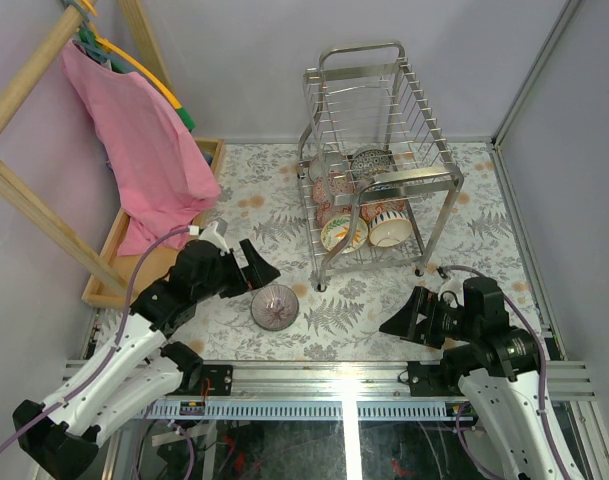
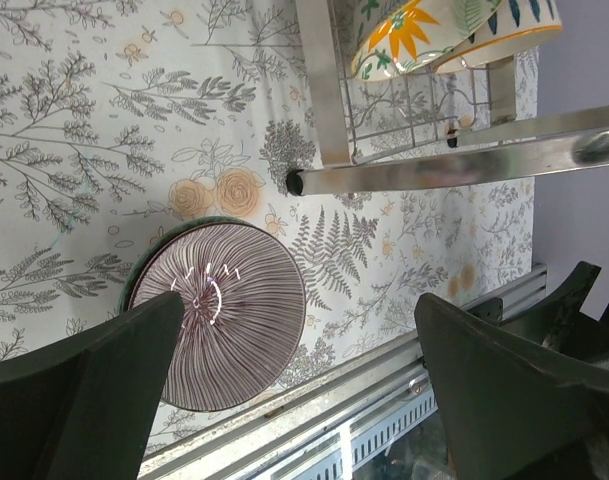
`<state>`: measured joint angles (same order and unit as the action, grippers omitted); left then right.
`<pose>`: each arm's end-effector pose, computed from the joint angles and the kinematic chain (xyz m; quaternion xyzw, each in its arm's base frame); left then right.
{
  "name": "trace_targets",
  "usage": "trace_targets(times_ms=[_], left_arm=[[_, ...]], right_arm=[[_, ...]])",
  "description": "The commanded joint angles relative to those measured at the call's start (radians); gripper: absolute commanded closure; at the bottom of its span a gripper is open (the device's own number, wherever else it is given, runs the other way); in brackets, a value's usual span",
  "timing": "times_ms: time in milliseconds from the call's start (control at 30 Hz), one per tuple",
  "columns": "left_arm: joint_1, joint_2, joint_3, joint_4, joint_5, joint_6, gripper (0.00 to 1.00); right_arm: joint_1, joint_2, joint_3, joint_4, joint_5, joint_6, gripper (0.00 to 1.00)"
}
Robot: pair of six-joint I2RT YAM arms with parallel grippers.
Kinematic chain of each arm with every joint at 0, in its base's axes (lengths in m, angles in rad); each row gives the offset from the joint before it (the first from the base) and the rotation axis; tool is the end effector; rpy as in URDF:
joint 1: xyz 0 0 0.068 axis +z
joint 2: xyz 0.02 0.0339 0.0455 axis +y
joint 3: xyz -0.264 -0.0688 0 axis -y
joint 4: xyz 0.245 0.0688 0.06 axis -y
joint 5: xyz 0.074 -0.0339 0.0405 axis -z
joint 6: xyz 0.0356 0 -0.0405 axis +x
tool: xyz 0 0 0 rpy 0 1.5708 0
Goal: Load the bowls into the dish rack
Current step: Pick up the bowl from the center of the board.
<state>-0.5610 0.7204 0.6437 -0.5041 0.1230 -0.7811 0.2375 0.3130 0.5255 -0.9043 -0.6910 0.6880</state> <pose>0.1347 -0.0898 0.2687 -0.0674 0.8762 -0.3372 0.3377 0.0664 0.0394 0.2404 0.0497 0.8622 0.4530 0.2214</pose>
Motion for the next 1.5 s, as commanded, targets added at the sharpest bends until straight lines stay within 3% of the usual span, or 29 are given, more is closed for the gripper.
trace_targets(times_ms=[0, 167, 733, 1467], left_arm=[[-0.005, -0.007, -0.034, 0.071, 0.049, -0.001, 0.0], [-0.031, 0.086, 0.003, 0.098, 0.067, 0.006, 0.0], [-0.319, 0.168, 0.097, 0.114, -0.172, -0.09, 0.0], [-0.378, 0.135, 0.112, 0.065, -0.229, -0.1, 0.0]], right_arm=[[-0.003, -0.022, 0.004, -0.004, 0.016, 0.047, 0.01], [-0.003, -0.093, 0.008, -0.009, 0.037, 0.097, 0.0], [-0.003, -0.205, 0.041, -0.106, 0.022, 0.115, 0.0], [-0.003, -0.271, 0.024, -0.118, 0.011, 0.161, 0.0]])
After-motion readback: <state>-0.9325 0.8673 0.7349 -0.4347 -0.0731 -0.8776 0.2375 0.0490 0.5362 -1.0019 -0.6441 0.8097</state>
